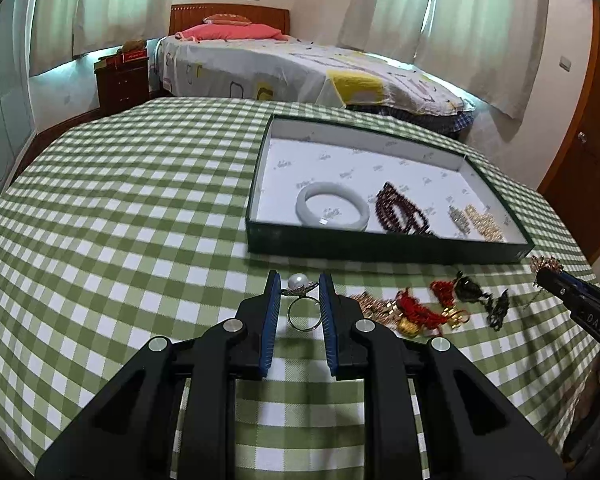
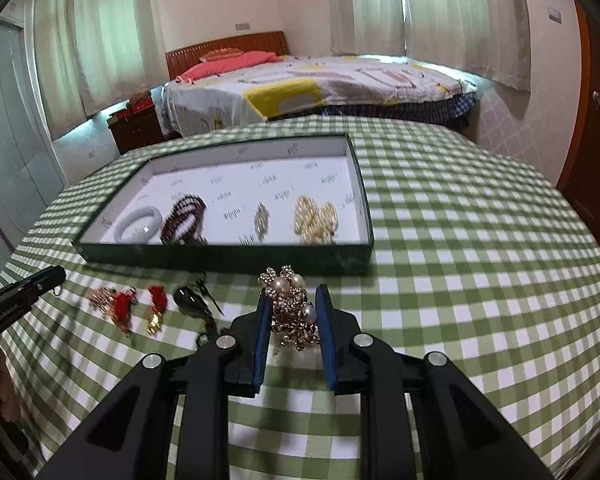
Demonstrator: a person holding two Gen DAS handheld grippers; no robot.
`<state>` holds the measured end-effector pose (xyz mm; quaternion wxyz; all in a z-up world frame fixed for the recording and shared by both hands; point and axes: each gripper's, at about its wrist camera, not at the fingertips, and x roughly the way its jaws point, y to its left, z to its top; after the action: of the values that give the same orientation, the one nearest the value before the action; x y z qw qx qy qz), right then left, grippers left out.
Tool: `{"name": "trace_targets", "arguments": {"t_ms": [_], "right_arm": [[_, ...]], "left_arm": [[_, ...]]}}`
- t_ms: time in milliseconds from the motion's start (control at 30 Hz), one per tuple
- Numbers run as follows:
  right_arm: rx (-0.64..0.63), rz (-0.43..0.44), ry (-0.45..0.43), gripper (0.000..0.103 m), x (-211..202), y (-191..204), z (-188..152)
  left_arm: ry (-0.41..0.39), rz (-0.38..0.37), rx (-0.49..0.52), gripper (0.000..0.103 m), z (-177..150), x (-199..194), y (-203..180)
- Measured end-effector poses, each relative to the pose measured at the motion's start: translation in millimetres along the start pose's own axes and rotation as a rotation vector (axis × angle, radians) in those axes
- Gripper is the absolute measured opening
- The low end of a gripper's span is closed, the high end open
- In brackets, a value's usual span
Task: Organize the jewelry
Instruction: 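Carry the ring and brooch into the tray and open both grippers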
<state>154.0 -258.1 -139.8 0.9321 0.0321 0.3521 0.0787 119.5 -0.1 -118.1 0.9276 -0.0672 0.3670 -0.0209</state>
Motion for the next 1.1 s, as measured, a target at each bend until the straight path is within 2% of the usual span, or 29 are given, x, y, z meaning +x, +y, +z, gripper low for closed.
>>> {"name": "trace_targets", "arguments": {"t_ms": [333, 467, 700, 933, 1100], "right_arm": [[-0.02, 0.03, -0.075, 0.023, -8.8, 10.6, 36.6], [-0.03, 0.035, -0.105, 0.023, -5.6, 14.4, 54.8], [-0.045, 0.027, -0.153, 0.023, 9.3, 14.3, 89.3], [-0.052, 0.009, -0.115, 0.023, 53.0, 5.7, 107.6], [-0.047, 0.004, -0.04, 0.023, 92.9, -2.6, 106.3]], "left_arm": [[-0.071, -0.049, 0.012, 0.02, 35.4, -9.7, -15.1], [-0.086, -0.08, 0.009, 0.02, 55.6, -3.0, -23.5], [-0.116, -0.088, 0.041, 0.02, 90.4, 20.1, -38.8], [-0.082, -0.074, 0.066, 0.02, 119.3, 67.7, -48.4], [0.008, -0.046, 0.08, 0.02, 124.8, 115.9, -48.9]]}}
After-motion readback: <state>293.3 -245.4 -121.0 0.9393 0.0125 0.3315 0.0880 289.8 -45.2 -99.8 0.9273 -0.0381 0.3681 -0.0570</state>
